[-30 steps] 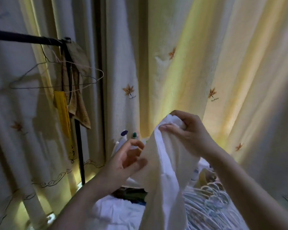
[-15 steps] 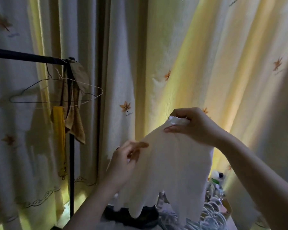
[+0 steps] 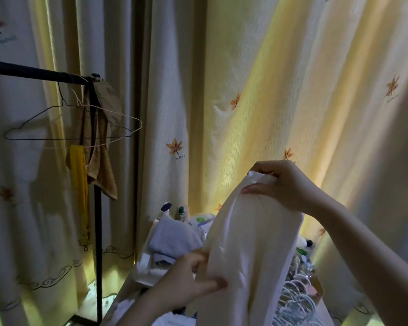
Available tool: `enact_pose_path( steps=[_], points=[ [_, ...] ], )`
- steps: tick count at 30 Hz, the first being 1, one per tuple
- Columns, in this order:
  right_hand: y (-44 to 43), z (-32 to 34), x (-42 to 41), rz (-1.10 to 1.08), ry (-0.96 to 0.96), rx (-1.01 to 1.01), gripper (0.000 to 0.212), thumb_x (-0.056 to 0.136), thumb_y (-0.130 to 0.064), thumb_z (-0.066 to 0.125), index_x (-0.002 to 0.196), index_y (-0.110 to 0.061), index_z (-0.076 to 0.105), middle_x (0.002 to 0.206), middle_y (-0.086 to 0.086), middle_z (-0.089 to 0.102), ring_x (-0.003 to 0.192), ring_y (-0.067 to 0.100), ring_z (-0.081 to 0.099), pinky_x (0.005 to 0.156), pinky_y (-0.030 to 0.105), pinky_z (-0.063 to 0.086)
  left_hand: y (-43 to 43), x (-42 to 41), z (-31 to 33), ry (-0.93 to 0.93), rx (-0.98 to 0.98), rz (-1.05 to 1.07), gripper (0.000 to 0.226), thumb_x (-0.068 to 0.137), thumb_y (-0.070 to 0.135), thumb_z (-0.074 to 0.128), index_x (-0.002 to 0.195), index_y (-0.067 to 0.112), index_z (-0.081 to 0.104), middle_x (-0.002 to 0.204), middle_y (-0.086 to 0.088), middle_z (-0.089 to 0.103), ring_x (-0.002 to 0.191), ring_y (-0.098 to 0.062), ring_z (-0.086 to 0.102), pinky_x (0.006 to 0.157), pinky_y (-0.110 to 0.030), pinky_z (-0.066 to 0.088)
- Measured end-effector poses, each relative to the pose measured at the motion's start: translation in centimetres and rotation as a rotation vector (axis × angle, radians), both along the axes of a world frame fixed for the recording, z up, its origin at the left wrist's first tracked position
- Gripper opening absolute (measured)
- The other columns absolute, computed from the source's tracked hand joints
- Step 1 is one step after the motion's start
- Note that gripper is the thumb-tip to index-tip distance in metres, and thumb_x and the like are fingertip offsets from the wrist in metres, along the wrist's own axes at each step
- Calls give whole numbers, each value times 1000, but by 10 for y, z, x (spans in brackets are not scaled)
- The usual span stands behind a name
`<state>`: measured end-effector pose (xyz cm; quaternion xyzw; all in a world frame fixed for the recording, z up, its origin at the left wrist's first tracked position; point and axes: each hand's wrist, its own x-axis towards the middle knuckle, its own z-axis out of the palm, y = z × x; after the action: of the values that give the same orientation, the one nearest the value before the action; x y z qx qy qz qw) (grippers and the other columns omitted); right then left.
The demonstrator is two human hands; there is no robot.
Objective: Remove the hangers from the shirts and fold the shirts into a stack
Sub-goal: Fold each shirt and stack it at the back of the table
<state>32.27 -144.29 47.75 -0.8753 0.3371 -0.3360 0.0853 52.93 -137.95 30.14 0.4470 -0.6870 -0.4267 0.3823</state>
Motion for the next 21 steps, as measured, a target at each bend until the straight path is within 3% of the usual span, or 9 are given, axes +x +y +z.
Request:
enact_pose_path(
  steps=[2, 4, 6, 8, 10, 12, 15, 18, 21],
  points=[
    [0, 1, -4, -13, -35, -11, 35, 66, -60, 65, 73, -26, 65, 72, -4, 64, 62, 4, 54, 59, 15, 42, 5, -5, -22, -123, 41, 57, 26, 75, 42, 73, 97, 28, 70, 99, 13, 72, 89, 3, 64, 76, -10, 47],
    [-1, 2, -10, -30, -36, -9, 45, 64, -63, 64, 73, -18, 65, 71, 4, 63, 62, 10, 53, 59, 24, 43, 9, -5, -39, -112, 46, 91, 5, 82, 33, 71, 84, 29, 68, 84, 26, 69, 76, 11, 60, 70, -4, 44],
    [-2, 3, -16, -67, -31, -6, 51, 63, -64, 62, 73, -14, 63, 69, 6, 60, 60, 8, 50, 58, 24, 40, 11, 4, -44, -59, 39, 152, 17, 87, 21, 67, 78, 34, 64, 74, 31, 66, 71, 14, 59, 65, -1, 42],
    [-1, 3, -25, -119, -46, -3, 47, 65, -64, 61, 72, -18, 62, 66, 2, 59, 56, 3, 47, 54, 18, 38, 8, 24, -42, 45, 42, 282, 14, 89, 15, 64, 80, 26, 67, 68, 15, 69, 66, 4, 60, 61, -5, 42],
    [-2, 0, -34, -160, -56, -1, 35, 70, -61, 59, 70, -26, 61, 65, -11, 62, 54, 0, 52, 50, 10, 38, 3, 45, -32, 120, -40, 377, 11, 90, 20, 61, 82, 19, 69, 72, 1, 69, 68, -11, 62, 64, -16, 44],
    [-3, -6, -40, -198, -48, -7, 31, 76, -59, 55, 69, -28, 58, 64, -16, 61, 52, -1, 52, 49, 9, 38, 0, 60, -19, 166, -169, 418, 14, 86, 29, 61, 78, 19, 66, 73, 3, 68, 65, -5, 61, 61, -14, 44],
    [-11, -16, -45, -279, -64, -10, 32, 83, -54, 54, 70, -25, 56, 60, -10, 56, 53, 2, 47, 50, 14, 35, -7, 78, -2, 117, -339, 506, 23, 70, 37, 69, 61, 21, 55, 63, 0, 57, 52, -4, 50, 50, -12, 38],
    [-17, -21, -48, -306, -88, 32, 22, 90, -43, 55, 78, -26, 61, 69, -7, 62, 63, 4, 54, 59, 24, 40, -14, 92, 9, 96, -293, 480, 33, 50, 31, 85, 62, 24, 55, 63, -3, 57, 55, -5, 51, 52, -17, 41],
    [-19, -26, -49, -272, -90, 54, 23, 92, -39, 55, 81, -23, 66, 74, -4, 67, 70, 8, 61, 63, 27, 43, -19, 99, 14, -92, -46, 283, 54, 46, 34, 92, 93, 38, 66, 87, 5, 69, 82, 0, 62, 66, -20, 48]
  ],
)
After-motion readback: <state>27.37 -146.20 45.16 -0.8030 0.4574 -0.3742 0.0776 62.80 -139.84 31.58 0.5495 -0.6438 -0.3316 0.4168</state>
